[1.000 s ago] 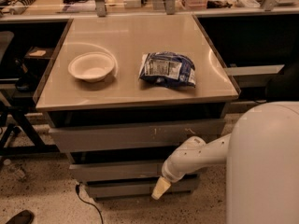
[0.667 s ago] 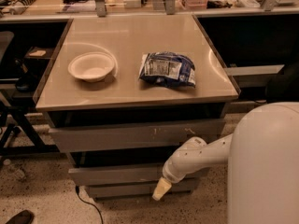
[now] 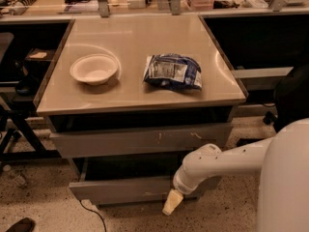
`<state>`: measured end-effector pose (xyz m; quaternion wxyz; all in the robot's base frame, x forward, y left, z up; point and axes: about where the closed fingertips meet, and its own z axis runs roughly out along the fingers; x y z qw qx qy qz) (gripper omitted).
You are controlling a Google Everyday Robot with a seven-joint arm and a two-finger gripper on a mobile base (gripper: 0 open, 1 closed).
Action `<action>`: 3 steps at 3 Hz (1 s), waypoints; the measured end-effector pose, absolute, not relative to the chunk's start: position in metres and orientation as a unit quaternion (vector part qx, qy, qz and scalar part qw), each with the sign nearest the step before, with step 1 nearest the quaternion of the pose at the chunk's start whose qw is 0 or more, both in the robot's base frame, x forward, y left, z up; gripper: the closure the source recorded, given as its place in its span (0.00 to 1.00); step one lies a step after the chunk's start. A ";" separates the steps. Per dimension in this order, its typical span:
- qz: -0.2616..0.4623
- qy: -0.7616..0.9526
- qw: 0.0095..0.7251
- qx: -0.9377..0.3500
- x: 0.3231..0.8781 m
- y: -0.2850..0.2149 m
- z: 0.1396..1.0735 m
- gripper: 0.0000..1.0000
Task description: Open middle drawer
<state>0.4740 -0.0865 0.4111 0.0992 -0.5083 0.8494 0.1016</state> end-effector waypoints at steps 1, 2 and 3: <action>0.112 0.849 0.088 -0.509 0.467 -0.093 0.413 0.00; 0.125 0.848 0.077 -0.508 0.458 -0.099 0.413 0.00; 0.134 0.847 0.068 -0.510 0.448 -0.104 0.413 0.00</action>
Offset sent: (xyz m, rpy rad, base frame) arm -0.0236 -0.0211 0.0041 0.0305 0.0912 0.0117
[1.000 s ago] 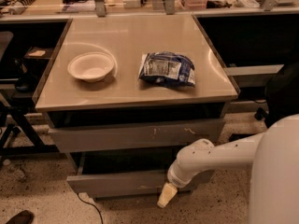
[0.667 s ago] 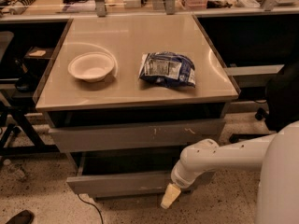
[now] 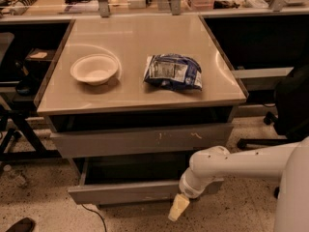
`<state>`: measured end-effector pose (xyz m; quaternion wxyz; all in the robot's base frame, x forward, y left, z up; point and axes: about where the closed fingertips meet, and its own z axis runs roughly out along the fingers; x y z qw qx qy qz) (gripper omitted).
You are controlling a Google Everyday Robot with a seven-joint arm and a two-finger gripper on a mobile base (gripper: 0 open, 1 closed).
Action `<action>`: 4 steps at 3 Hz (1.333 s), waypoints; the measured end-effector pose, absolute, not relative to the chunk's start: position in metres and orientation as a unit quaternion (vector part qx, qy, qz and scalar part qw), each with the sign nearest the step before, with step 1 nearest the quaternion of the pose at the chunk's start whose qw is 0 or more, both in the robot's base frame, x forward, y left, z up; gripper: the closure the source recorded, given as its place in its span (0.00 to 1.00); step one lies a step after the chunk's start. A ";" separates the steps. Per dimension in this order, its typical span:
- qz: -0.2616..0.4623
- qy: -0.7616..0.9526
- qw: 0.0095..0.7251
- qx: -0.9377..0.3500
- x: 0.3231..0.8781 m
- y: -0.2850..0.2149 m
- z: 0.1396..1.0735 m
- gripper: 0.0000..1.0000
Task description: Open middle drawer
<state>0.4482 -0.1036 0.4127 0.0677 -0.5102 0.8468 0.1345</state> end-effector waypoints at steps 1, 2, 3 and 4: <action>0.132 0.839 0.043 -0.526 0.407 -0.125 0.450 0.00; 0.135 0.836 0.044 -0.529 0.416 -0.120 0.442 0.00; 0.143 0.832 0.037 -0.534 0.420 -0.116 0.428 0.00; 0.149 0.829 0.026 -0.538 0.418 -0.115 0.415 0.00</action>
Offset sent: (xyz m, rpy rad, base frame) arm -0.0661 -0.0382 0.0717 -0.0423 0.0462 0.0430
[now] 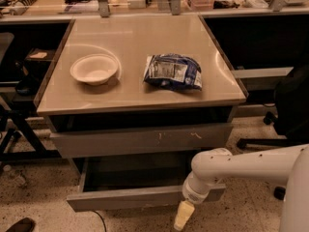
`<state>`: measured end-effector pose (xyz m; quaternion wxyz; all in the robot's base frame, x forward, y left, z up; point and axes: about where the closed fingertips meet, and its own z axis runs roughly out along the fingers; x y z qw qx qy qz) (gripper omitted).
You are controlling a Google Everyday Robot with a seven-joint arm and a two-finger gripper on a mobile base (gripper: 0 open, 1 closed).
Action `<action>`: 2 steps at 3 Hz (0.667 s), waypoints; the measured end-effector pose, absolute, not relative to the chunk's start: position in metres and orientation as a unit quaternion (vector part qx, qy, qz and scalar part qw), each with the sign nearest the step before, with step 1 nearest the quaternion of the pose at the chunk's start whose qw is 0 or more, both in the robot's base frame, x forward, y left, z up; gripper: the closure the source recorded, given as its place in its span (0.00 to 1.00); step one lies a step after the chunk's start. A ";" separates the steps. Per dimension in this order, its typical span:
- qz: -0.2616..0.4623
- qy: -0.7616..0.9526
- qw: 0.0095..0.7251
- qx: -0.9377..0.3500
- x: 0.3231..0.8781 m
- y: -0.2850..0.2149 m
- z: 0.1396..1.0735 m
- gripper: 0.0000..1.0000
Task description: Open middle drawer
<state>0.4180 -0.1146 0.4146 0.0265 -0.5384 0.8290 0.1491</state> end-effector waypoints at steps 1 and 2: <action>0.149 0.829 0.026 -0.538 0.418 -0.115 0.414 0.00; 0.156 0.824 0.012 -0.544 0.389 -0.119 0.423 0.00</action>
Offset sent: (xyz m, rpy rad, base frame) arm -0.0755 -0.0137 0.0240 -0.0090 0.0721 0.0493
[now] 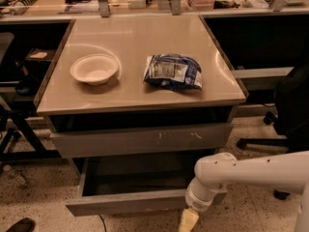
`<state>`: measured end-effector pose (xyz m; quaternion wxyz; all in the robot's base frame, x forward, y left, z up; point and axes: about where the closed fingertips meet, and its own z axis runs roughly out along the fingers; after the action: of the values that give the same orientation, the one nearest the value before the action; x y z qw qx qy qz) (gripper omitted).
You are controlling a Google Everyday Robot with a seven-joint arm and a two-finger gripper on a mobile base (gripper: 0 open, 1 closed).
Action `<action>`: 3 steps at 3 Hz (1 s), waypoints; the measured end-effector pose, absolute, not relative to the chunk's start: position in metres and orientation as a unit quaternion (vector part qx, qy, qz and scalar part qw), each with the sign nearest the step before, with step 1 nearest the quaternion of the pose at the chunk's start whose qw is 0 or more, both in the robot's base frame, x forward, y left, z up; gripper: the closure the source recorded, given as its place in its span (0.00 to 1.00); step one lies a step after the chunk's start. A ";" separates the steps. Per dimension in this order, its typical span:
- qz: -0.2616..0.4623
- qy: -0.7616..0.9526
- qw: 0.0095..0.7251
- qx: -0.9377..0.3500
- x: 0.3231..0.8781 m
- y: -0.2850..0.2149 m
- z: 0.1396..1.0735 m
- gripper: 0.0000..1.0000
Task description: Open middle drawer
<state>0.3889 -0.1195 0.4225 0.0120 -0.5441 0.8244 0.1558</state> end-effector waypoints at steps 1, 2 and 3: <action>0.151 0.818 -0.019 -0.555 0.325 -0.135 0.457 0.00; 0.150 0.818 -0.020 -0.555 0.323 -0.136 0.459 0.00; 0.144 0.813 -0.004 -0.565 0.335 -0.133 0.461 0.00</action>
Offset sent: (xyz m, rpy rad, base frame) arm -0.0995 -0.0276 0.0556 -0.0617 0.0647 0.0423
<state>0.3350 -0.1331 0.4606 -0.0044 -0.5648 0.8126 0.1439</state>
